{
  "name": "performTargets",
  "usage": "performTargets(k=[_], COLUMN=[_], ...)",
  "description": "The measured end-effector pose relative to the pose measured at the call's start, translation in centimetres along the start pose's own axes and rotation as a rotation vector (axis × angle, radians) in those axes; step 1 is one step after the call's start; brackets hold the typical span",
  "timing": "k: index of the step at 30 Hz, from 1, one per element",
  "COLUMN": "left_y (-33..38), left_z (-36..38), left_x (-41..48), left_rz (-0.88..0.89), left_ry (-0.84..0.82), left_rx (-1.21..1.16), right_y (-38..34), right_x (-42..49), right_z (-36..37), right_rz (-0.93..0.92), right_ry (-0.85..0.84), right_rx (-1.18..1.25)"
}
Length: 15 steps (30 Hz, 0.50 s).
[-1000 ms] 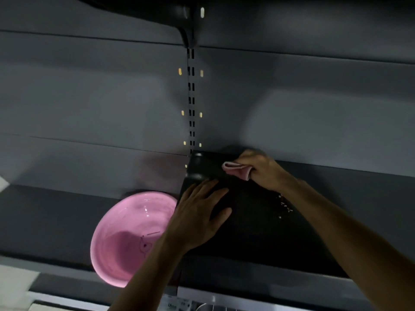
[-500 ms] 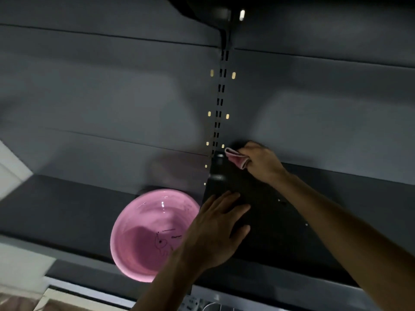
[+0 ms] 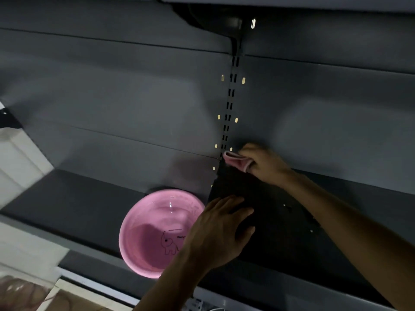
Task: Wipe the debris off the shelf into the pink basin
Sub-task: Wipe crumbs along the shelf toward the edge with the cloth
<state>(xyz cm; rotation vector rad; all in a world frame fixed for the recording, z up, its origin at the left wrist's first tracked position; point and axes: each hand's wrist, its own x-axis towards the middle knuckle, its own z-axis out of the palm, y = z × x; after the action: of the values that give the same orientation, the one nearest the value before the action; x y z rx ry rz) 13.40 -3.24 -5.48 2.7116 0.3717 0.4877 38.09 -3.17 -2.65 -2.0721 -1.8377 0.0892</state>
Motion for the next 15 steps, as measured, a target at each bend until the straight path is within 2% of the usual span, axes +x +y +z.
performTargets(k=[3,9,13,15], left_y=[0.2,0.9,1.3,1.3], left_z=[-0.3,-0.8,-0.8,-0.8], left_x=[-0.1,-0.7,-1.1,-1.1], left_rz=[-0.006,0.004,0.047,0.061], left_ry=[0.001,0.138,0.121,0.096], left_rx=[-0.004,-0.049,-0.025,-0.001], right_y=[-0.9,-4.8,-4.8,-3.4], right_x=[1.2,-2.2,-5.4,-6.5], right_z=[1.3,0.9,-0.1,-1.4], right_rz=[0.104,-0.215,-0.220,-0.181], right_ry=[0.001,-0.193,-0.311,-0.265], right_rx=[-0.065,0.107,0.168,0.168])
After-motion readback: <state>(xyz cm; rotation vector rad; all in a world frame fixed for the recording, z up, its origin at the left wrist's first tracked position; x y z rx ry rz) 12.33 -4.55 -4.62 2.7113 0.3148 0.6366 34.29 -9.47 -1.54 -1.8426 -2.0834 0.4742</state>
